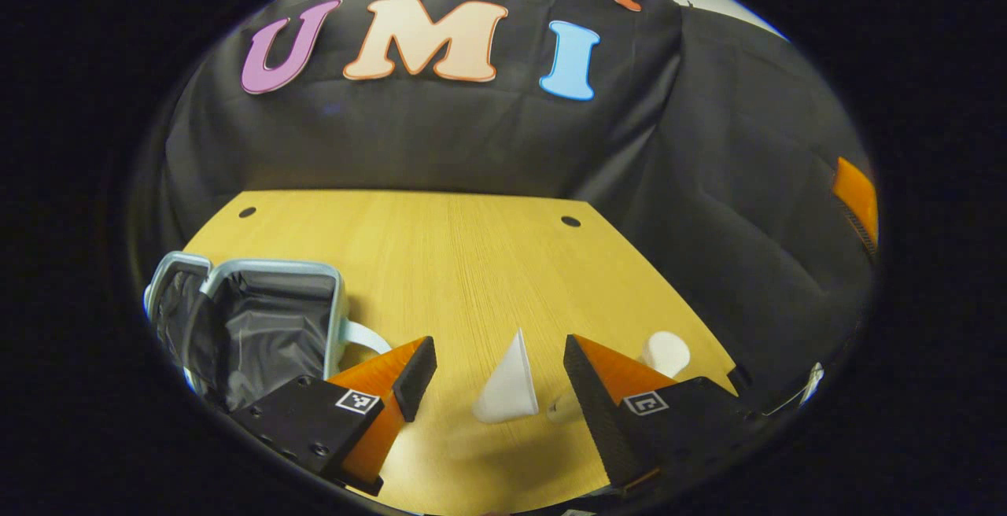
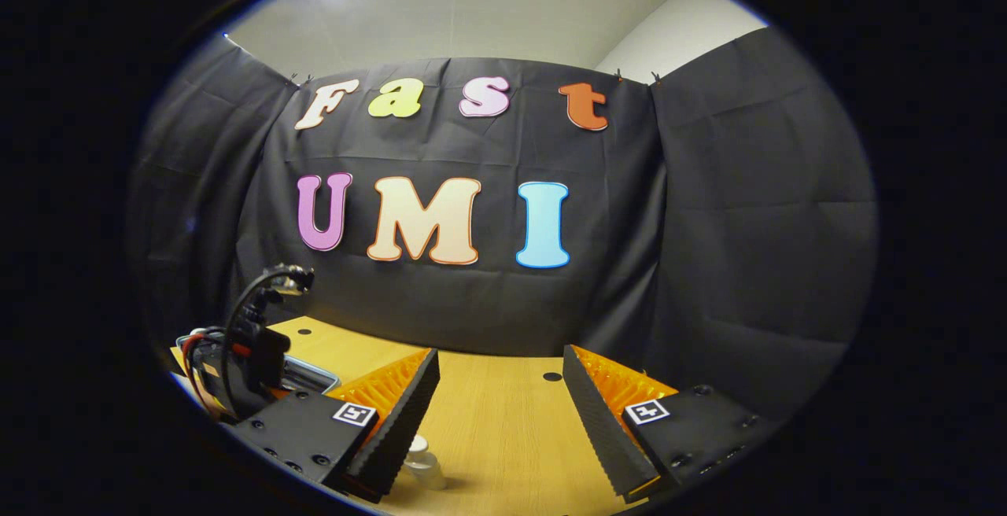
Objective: First open the suitcase, pack the skin care products into it, and then close the suitcase.
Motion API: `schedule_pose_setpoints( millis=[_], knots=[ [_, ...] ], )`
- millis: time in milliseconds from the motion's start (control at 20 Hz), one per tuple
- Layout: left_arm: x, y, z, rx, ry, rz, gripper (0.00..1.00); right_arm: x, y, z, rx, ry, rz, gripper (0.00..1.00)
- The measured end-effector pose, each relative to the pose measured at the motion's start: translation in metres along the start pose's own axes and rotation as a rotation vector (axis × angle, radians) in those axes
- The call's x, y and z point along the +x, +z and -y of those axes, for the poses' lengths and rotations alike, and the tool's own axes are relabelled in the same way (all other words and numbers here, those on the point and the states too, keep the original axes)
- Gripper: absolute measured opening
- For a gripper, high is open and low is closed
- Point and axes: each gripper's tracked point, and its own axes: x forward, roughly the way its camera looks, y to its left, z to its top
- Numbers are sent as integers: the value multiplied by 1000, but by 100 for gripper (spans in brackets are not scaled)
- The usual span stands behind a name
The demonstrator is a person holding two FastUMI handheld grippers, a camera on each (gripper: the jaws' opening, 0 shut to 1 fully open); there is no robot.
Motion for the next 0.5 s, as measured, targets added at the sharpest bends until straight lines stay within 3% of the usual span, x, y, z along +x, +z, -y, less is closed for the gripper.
schedule_pose_setpoints(
  millis=[350, 500],
  knots=[
    [26, -58, -13, -11, 18, -121, 94, -9, -5, -9, -35, 36, -15, 98],
    [31, -72, -13, -16, 19, -171, 59, -8, -5, -13, -43, 43, -15, 98]
  ],
)
